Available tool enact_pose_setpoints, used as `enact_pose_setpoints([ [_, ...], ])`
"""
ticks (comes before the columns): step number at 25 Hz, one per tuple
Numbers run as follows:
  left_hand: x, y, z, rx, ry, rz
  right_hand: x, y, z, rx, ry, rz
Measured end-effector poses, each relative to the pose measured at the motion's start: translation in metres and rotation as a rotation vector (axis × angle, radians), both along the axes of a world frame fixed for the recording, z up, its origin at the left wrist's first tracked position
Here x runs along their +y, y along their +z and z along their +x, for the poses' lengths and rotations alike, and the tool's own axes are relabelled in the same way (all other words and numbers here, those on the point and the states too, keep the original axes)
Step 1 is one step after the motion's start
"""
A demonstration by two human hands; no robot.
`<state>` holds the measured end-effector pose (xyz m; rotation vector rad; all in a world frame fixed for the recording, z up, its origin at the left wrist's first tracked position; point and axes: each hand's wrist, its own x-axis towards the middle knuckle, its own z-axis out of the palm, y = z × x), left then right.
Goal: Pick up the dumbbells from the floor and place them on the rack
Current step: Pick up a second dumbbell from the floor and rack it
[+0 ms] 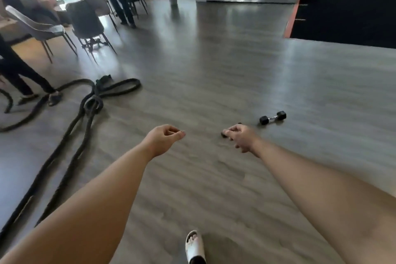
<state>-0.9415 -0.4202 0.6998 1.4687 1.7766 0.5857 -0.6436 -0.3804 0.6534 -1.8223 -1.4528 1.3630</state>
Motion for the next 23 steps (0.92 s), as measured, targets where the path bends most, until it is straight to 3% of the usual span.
enact_pose_setpoints([
  [7, 0.176, -0.021, 0.063, -0.030, -0.186, -0.045, 0.114, -0.004, 0.050, -0.058, -0.220, 0.009],
  [13, 0.299, -0.039, 0.142, 0.022, -0.293, -0.123, 0.216, -0.020, 0.116, -0.070, -0.233, 0.019],
  [23, 0.431, -0.077, 0.219, -0.051, -0.059, -0.171, 0.407, -0.050, 0.232, -0.251, 0.006, -0.111],
])
